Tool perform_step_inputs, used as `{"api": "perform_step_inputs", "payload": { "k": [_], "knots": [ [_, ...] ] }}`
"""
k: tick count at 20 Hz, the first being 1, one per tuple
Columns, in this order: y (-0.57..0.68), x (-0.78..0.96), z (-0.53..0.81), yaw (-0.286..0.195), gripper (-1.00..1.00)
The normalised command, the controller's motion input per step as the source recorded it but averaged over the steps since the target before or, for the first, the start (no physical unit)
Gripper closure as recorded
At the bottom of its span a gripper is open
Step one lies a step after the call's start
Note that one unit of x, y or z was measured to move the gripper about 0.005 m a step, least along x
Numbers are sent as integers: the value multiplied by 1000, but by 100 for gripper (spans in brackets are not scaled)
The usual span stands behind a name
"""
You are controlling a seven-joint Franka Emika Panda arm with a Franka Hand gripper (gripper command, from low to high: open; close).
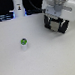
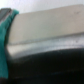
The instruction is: Open the kcup holder, insert the kcup into the holder, and close the kcup holder
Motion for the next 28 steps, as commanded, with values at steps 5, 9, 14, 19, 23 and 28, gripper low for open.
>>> {"api": "perform_step_inputs", "payload": {
  "k": [5,9,14,19,23,28],
  "knots": [
    [-367,918,145,-89,100],
    [-398,908,112,-89,100],
    [-400,888,111,-83,100],
    [-406,856,157,-77,100],
    [-445,779,216,-84,100],
    [-18,160,214,-59,-100]
  ]
}}
